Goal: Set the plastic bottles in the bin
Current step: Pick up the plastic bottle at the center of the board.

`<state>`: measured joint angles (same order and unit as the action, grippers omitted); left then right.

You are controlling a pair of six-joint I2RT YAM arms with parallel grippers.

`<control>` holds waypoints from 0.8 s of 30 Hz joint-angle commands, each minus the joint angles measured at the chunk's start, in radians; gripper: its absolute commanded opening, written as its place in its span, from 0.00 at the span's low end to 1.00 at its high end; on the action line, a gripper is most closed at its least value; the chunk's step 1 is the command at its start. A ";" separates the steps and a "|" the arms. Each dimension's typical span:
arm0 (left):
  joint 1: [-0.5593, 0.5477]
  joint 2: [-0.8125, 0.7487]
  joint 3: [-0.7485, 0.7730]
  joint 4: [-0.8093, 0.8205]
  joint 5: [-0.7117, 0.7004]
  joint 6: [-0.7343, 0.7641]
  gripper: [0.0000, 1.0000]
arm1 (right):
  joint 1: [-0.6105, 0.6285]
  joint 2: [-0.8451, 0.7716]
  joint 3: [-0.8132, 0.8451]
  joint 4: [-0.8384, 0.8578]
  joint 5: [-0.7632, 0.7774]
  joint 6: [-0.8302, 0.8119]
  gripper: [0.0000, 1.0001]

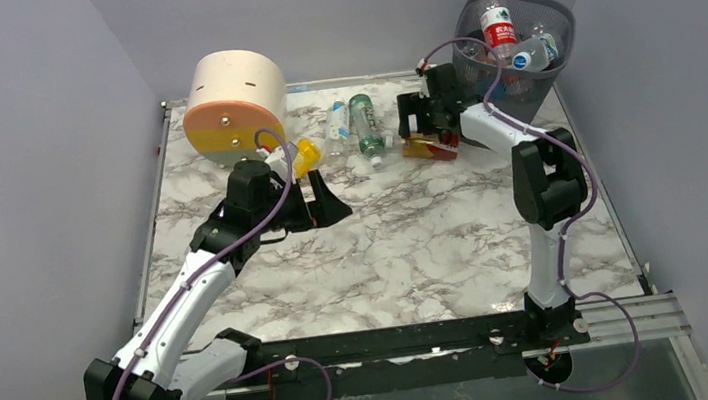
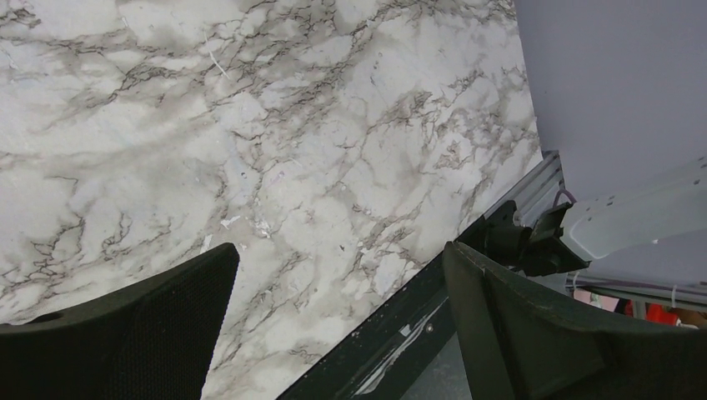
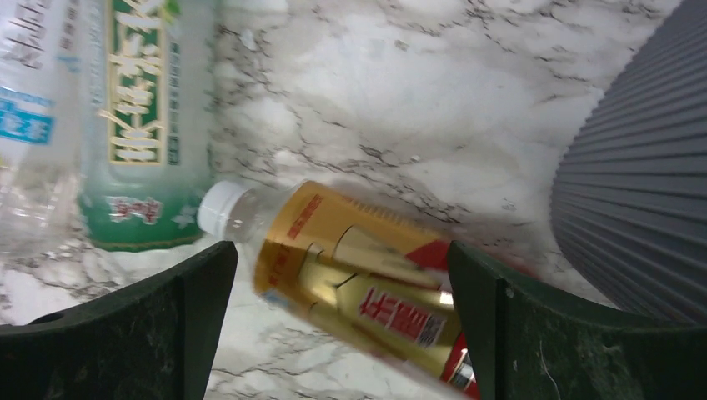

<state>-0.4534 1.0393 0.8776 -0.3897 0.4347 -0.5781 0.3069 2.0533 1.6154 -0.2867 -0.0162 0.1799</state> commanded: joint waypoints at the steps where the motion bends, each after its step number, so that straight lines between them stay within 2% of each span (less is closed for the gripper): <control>1: 0.002 -0.073 -0.051 0.041 0.011 -0.036 0.99 | -0.017 0.002 -0.045 0.060 -0.076 0.010 0.99; 6: 0.002 -0.132 -0.092 0.042 0.019 -0.054 0.99 | -0.017 -0.024 -0.101 0.049 -0.113 0.032 0.99; 16: 0.001 -0.205 -0.163 0.020 0.063 -0.048 0.99 | -0.012 -0.271 -0.452 0.176 -0.179 0.108 0.99; 24: 0.001 -0.187 -0.157 0.018 0.073 -0.018 0.99 | 0.062 -0.341 -0.482 0.078 -0.102 0.078 1.00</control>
<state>-0.4534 0.8486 0.7212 -0.3847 0.4713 -0.6266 0.3260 1.7557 1.1374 -0.1673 -0.1585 0.2703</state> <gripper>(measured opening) 0.989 0.992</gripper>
